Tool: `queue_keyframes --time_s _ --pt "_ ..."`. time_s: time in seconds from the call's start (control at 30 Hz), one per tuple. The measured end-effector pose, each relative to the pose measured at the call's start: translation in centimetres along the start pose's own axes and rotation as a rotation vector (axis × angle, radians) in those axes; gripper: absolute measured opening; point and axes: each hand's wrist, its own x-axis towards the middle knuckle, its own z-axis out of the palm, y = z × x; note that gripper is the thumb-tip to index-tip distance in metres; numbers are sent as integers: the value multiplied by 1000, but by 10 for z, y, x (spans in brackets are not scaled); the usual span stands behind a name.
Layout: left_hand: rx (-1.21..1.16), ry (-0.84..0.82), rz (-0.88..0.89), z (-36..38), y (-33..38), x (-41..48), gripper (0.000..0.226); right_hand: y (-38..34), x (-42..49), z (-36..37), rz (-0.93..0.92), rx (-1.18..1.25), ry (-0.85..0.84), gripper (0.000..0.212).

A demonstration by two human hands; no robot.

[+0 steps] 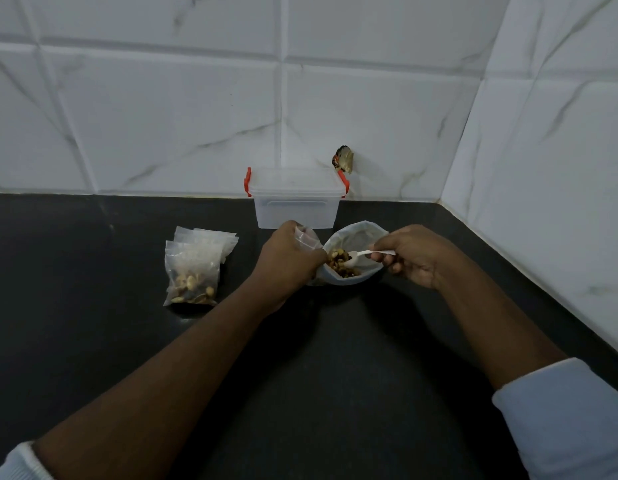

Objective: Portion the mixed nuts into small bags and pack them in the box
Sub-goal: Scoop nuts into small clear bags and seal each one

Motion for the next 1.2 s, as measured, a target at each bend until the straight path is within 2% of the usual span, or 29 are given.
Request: queue_keyframes --time_s 0.13,0.3,0.57,0.63,0.73,0.83,1.0,1.2 --pt "40 22 22 -2 -1 1 40 0 6 -8 -9 119 4 11" --pt "229 19 163 -3 -2 1 49 -3 6 -18 -55 161 -51 7" --pt "277 -54 180 1 -6 2 53 -9 -2 -9 -169 217 -258 11" --pt "278 -61 185 1 -7 3 52 -8 -2 -4 -185 206 -305 19" --pt "300 -65 173 2 -7 5 51 -7 -3 2 -209 136 -338 22" --pt "334 -62 176 2 -6 6 51 -8 -8 8 -283 58 -281 17" --pt "310 -2 196 2 -10 7 51 -11 -18 12 -623 -296 -151 12" --pt "203 84 218 0 -13 8 35 -5 -20 26 -948 -602 -36 18"
